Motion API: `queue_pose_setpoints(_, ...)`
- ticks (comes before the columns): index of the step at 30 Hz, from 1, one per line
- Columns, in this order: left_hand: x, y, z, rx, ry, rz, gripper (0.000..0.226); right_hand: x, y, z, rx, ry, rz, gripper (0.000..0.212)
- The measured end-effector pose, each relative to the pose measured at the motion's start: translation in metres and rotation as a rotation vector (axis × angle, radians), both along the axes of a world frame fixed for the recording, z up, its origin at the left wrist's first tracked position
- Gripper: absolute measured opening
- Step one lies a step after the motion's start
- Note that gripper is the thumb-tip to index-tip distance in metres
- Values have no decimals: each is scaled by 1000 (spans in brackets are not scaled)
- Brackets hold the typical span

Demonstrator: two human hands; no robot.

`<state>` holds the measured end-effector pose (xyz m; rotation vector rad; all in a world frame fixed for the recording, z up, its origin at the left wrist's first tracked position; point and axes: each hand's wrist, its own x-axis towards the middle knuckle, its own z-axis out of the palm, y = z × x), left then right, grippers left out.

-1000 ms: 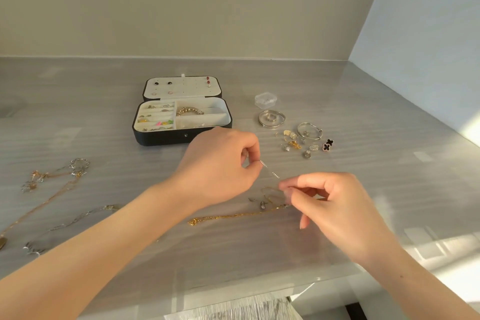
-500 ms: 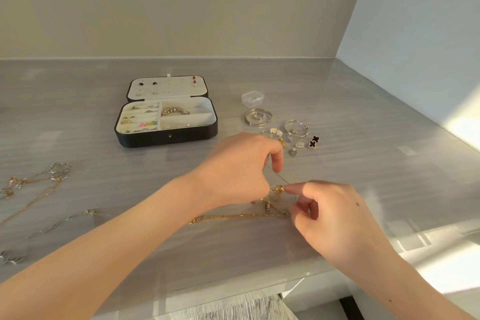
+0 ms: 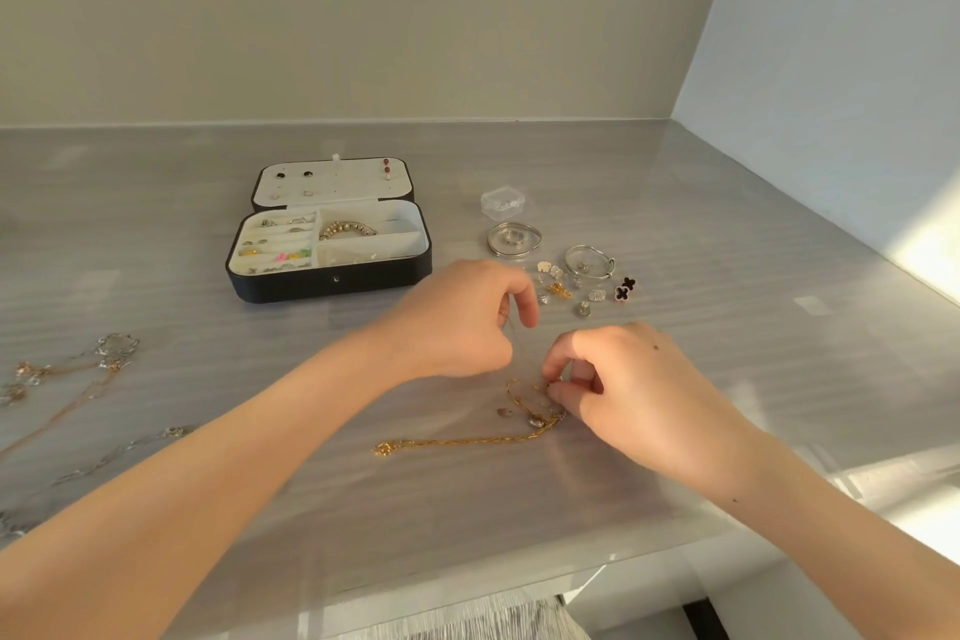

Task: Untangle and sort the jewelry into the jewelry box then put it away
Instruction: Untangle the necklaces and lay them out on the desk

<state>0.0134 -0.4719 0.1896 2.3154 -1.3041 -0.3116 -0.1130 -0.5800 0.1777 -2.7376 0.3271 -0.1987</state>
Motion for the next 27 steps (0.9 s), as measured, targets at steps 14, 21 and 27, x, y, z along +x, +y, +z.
queue_pose_setpoints(14,16,4,-14,-34,-14,68,9,-7,-7,-6,215,-388,-29,15)
queue_pose_setpoints(21,16,7,-23,-61,-117,96,4,-18,-12,14,754,-423,-39,15)
queue_pose_setpoints(27,-13,21,-23,-219,-255,77,13,-26,-16,15,889,-472,-84,14)
